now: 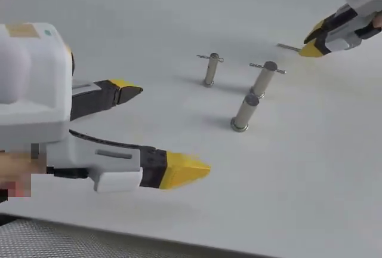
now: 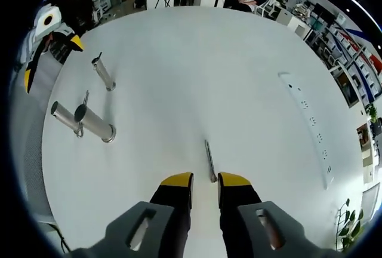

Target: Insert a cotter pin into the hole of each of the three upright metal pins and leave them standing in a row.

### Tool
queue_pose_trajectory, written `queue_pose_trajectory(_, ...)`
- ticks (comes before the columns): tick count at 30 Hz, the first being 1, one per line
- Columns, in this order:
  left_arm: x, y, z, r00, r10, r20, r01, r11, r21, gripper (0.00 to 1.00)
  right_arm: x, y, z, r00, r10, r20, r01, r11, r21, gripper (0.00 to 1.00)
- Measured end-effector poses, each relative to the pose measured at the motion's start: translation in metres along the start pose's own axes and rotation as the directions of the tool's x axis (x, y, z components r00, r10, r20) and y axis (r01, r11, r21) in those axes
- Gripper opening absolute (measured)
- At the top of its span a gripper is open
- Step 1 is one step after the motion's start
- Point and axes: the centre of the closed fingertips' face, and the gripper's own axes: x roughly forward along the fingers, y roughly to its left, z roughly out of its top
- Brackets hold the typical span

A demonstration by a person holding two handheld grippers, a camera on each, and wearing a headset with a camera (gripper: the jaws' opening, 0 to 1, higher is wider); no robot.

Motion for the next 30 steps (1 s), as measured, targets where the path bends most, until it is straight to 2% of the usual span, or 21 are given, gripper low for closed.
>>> queue_pose_trajectory(5,0.000,-0.002,0.005,0.9998,0.001,0.019,0.000,1.000,-0.010,0.93,0.006,-0.002,-0.001,0.9997,0.007,-0.022,-0.007,1.000,0.003,0.08)
queue_pose_trajectory(9,-0.001,-0.001,0.001,1.0000,0.006,-0.002,-0.006,1.000,0.004,0.93,0.011,-0.007,-0.007,0.9984,0.009,-0.056,-0.009,1.000,-0.007,0.01)
queue_pose_trajectory(10,-0.001,-0.001,0.000,1.0000,0.007,-0.005,-0.007,1.000,0.006,0.93,0.011,-0.007,-0.007,0.9979,0.015,-0.063,-0.016,1.000,-0.022,0.00)
queue_pose_trajectory(11,-0.002,-0.001,0.000,1.0000,0.005,-0.006,-0.005,1.000,0.006,0.93,0.011,-0.004,-0.004,0.9983,0.032,-0.048,-0.033,0.999,-0.016,0.00)
queue_pose_trajectory(17,0.000,-0.006,-0.002,0.9998,-0.016,-0.012,0.016,1.000,0.001,0.91,0.011,-0.003,-0.004,0.9932,0.068,-0.094,-0.073,0.996,-0.045,0.00)
queue_pose_trajectory(25,0.000,-0.009,-0.006,0.9994,-0.021,-0.028,0.021,1.000,0.002,0.91,0.012,-0.002,-0.003,0.9758,0.133,-0.173,-0.141,0.990,-0.031,0.00)
queue_pose_trajectory(28,0.000,-0.009,-0.007,0.9993,-0.020,-0.032,0.020,1.000,0.001,0.91,0.012,-0.002,-0.003,0.9633,0.162,-0.214,-0.159,0.987,0.028,0.00)
queue_pose_trajectory(30,0.000,-0.009,-0.008,0.9993,-0.021,-0.033,0.021,1.000,0.000,0.91,0.013,-0.003,-0.003,0.9554,0.180,-0.234,-0.182,0.983,0.015,0.00)
